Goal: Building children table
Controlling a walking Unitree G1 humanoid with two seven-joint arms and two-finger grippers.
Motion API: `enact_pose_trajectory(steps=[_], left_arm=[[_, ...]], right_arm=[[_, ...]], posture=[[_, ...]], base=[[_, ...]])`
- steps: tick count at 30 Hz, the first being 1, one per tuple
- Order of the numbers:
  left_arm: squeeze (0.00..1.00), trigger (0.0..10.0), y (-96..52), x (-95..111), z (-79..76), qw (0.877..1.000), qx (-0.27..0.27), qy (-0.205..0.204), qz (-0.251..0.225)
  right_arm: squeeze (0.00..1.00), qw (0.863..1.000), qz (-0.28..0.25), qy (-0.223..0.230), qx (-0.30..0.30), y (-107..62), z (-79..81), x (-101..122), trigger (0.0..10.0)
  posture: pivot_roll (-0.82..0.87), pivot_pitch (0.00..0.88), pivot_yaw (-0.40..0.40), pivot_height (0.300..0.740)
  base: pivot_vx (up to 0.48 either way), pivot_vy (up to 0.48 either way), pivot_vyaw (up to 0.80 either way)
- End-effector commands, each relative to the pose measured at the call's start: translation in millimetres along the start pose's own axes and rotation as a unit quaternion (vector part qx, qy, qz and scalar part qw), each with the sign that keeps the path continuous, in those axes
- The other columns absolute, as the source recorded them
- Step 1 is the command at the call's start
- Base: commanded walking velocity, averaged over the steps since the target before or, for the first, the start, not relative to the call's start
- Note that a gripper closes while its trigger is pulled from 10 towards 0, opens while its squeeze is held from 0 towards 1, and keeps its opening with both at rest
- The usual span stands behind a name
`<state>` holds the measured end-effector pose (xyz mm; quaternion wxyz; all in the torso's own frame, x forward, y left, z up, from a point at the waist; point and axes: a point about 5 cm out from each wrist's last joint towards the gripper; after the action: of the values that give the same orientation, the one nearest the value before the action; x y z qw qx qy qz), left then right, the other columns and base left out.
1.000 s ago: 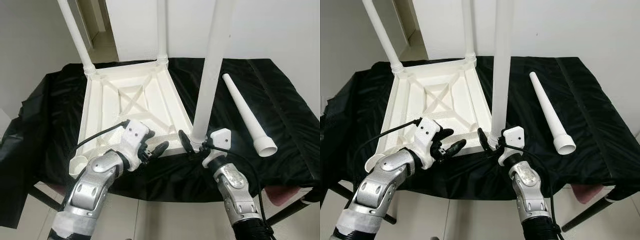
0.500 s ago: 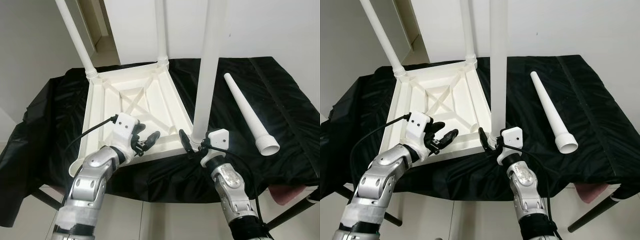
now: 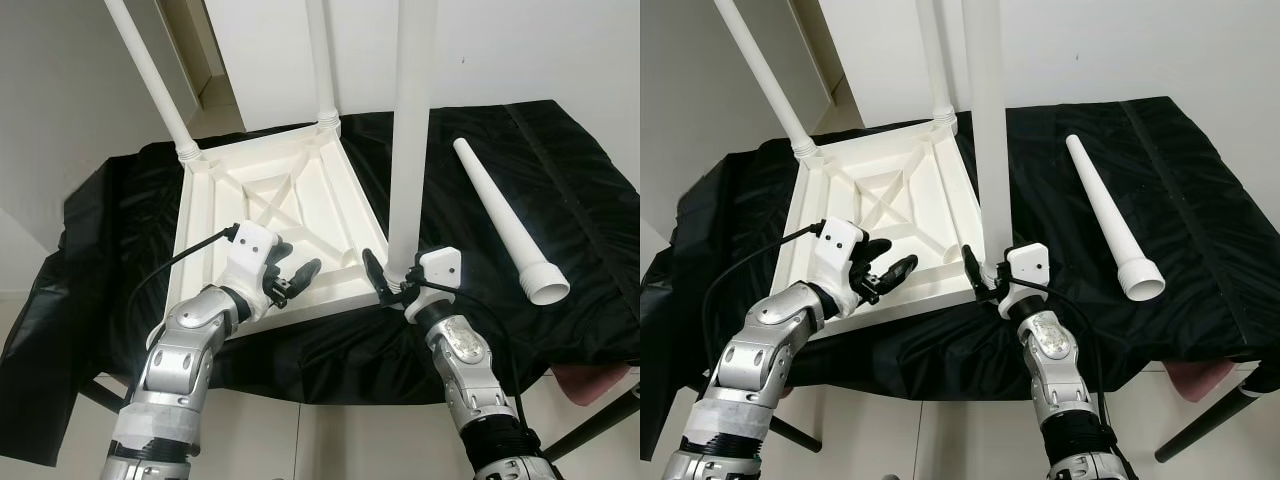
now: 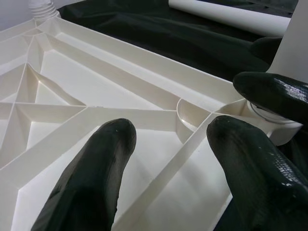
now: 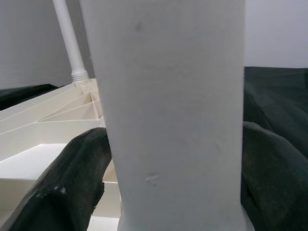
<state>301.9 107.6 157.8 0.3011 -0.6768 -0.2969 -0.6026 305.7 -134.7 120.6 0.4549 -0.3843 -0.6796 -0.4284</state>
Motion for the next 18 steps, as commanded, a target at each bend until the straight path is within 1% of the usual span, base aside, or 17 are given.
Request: enact_pose_trajectory(steps=[1,3,4,6,8,9,10,11,12,14,15,16,17,18], left_arm=[[0.00,10.0,-2.8,1,14.9,0.996,0.089,0.005,-0.009],[0.00,10.0,-1.0,-1,9.9,0.996,0.084,0.012,-0.015],[0.00,10.0,-1.0,-1,9.9,0.996,0.084,0.012,-0.015],[0.00,10.0,0.7,0,2.8,0.997,0.067,0.016,-0.022],[0.00,10.0,1.1,0,0.4,0.998,0.060,0.017,-0.024],[0.00,10.0,0.5,1,-3.3,0.999,0.042,0.021,-0.024],[0.00,10.0,0.5,1,-3.3,0.999,0.042,0.021,-0.024],[0.00,10.0,-1.5,4,-9.0,0.999,0.011,0.032,-0.021],[0.00,10.0,-1.5,4,-9.0,0.999,0.011,0.032,-0.021],[0.00,10.0,-5.6,7,-16.8,0.998,-0.033,0.044,-0.013],[0.00,10.0,-5.6,7,-16.8,0.998,-0.033,0.044,-0.013],[0.00,10.0,-7.3,8,-20.5,0.998,-0.049,0.049,-0.008],[0.00,10.0,-7.3,8,-20.5,0.998,-0.049,0.049,-0.008],[0.00,10.0,-9.0,8,-23.5,0.997,-0.060,0.057,-0.003]], right_arm=[[0.00,1.000,-0.010,-0.002,0.003,4.5,2.2,3,10.0],[0.00,1.000,-0.013,-0.003,0.015,5.7,5.0,6,10.0],[0.00,1.000,-0.013,-0.003,0.015,5.7,5.0,6,10.0],[0.00,0.999,-0.018,-0.002,0.034,7.0,7.7,11,10.0],[0.00,0.999,-0.019,-0.001,0.038,7.6,7.8,12,10.0],[0.00,0.999,-0.022,-0.002,0.046,8.9,7.7,14,10.0],[0.00,0.999,-0.022,-0.002,0.046,8.9,7.7,14,10.0],[0.00,0.998,-0.024,-0.005,0.059,12.6,6.6,17,10.0],[0.00,0.998,-0.024,-0.005,0.059,12.6,6.6,17,10.0],[0.00,0.996,-0.023,-0.022,0.083,19.4,3.2,20,10.0],[0.00,0.996,-0.023,-0.022,0.083,19.4,3.2,20,10.0],[0.00,0.995,-0.022,-0.027,0.093,21.8,-0.2,21,10.0],[0.00,0.995,-0.022,-0.027,0.093,21.8,-0.2,21,10.0],[0.00,0.994,-0.021,-0.036,0.104,23.4,-4.1,22,10.0]], posture=[[-0.12,0.000,0.209,0.740],[-0.10,0.000,0.147,0.740],[-0.10,0.000,0.147,0.740],[-0.09,0.000,0.111,0.740],[-0.09,0.000,0.111,0.740],[-0.08,0.000,0.087,0.740],[-0.08,0.000,0.087,0.740],[-0.08,0.000,0.070,0.740],[-0.08,0.000,0.070,0.740],[-0.08,0.000,0.059,0.740],[-0.08,0.000,0.059,0.740],[-0.07,0.000,0.045,0.740],[-0.07,0.000,0.045,0.740],[-0.07,0.000,0.043,0.740]], base=[[0.000,0.000,0.00],[0.000,0.000,0.00],[0.000,0.000,0.00],[0.000,0.000,0.00],[0.000,0.000,0.00],[0.000,0.000,0.00],[0.000,0.000,0.00],[0.000,0.000,0.00],[0.000,0.000,0.00],[0.000,0.000,0.00],[0.000,0.000,0.00],[0.000,0.000,0.00],[0.000,0.000,0.00],[0.000,0.000,0.00]])
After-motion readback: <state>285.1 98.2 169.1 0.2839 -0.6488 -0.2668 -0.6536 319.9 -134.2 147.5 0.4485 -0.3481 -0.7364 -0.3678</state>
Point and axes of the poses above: a point about 5 cm out from each wrist's last joint towards the gripper, its own y axis pointing out of the wrist towards the gripper, its own x axis along the axis of the wrist's last joint, z = x × y, and after that the axes turned 8 degrees about -y, right-handed
